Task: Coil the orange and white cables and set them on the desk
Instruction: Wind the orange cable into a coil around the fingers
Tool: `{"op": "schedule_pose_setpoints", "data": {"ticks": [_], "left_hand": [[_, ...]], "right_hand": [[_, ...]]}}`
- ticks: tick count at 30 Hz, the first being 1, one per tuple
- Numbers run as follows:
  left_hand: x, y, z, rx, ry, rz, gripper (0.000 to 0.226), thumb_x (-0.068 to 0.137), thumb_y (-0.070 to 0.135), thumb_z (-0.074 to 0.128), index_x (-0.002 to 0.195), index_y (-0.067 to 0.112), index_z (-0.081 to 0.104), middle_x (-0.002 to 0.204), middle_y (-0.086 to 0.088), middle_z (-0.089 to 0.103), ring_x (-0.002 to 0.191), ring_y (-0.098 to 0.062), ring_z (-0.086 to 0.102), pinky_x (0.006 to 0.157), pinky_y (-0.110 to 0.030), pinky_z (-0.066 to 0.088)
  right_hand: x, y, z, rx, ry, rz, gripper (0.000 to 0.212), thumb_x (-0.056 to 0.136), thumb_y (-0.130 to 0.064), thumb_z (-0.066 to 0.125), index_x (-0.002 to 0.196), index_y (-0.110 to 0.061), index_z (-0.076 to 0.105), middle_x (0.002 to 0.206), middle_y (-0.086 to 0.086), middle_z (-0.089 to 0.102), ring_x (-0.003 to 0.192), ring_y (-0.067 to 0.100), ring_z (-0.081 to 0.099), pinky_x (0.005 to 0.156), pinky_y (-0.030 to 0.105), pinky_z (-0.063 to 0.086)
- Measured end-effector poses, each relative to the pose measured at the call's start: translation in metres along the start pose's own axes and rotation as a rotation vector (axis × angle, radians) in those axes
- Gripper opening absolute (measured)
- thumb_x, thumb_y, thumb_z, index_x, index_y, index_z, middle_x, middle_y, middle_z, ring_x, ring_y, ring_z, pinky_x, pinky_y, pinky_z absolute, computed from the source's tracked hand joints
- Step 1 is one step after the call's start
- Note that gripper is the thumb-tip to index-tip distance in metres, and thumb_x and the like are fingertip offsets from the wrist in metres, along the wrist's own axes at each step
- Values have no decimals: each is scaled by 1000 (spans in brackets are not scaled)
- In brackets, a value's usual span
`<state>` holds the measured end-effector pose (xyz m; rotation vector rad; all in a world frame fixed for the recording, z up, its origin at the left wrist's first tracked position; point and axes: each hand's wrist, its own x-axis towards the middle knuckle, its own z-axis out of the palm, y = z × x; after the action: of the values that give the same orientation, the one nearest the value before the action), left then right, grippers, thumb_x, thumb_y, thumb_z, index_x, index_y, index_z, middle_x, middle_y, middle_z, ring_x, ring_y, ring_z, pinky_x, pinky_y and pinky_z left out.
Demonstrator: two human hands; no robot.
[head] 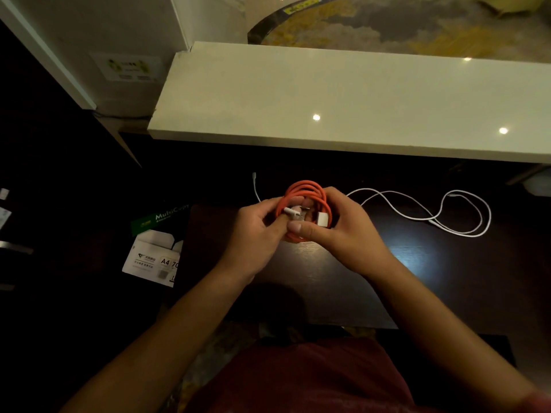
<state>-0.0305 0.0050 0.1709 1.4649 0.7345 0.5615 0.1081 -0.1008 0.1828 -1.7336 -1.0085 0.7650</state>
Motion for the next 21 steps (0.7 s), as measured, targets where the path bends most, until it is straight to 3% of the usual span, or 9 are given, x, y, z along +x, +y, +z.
{"op": "schedule_pose_setpoints", "data": {"ticks": [4,7,11,15,17,19,21], "left_hand": [[2,-3,-2,-46,34,-52,17,94,14,68,108,16,77,100,-4,79,98,-16,75,88,-31,58],[1,-6,-2,-55,6,-88,13,93,14,68,101,18,77,94,-4,79,92,-17,75,80,-31,58],[0,-6,-2,-1,-59,-71,13,96,17,65,102,17,77,91,-1,78,91,-16,74,77,-30,56],[6,-8,-11,-53,-157,-108,14,96,16,66,98,21,78,96,-12,77,96,-23,73,84,-38,56],[10,-8,-14,-152,-202,-185,21,95,9,65,110,19,76,106,-15,75,102,-26,72,83,-38,56],[13,-8,-17,-218,-231,-260,30,94,6,64,122,16,70,109,-10,76,101,-22,73,74,-34,58],[13,-7,-17,-204,-222,-284,21,95,6,64,113,13,73,94,-5,76,86,-17,74,64,-32,58]], "right_hand": [[-3,-2,-1,-310,295,-207,41,82,-49,76,106,-20,60,93,-6,61,82,10,61,70,35,53],[-5,-9,3,-421,200,-340,28,90,-47,71,99,-21,66,86,-10,59,76,8,56,65,30,48],[-1,-11,6,-721,90,-319,37,98,-59,48,101,-27,67,87,-11,63,79,8,58,65,31,48],[1,-11,4,-702,61,-420,28,103,-40,50,99,-19,68,87,-5,64,78,14,61,63,38,49],[2,-9,2,-606,47,-437,23,103,-32,54,96,-15,68,85,-4,62,74,14,60,63,40,49],[2,-8,-1,-537,40,-436,20,103,-28,56,95,-13,67,84,-4,62,73,14,61,62,41,50],[-1,-8,-2,-519,60,-462,18,102,-25,58,93,-13,67,82,-4,60,72,13,59,61,41,49]]}}
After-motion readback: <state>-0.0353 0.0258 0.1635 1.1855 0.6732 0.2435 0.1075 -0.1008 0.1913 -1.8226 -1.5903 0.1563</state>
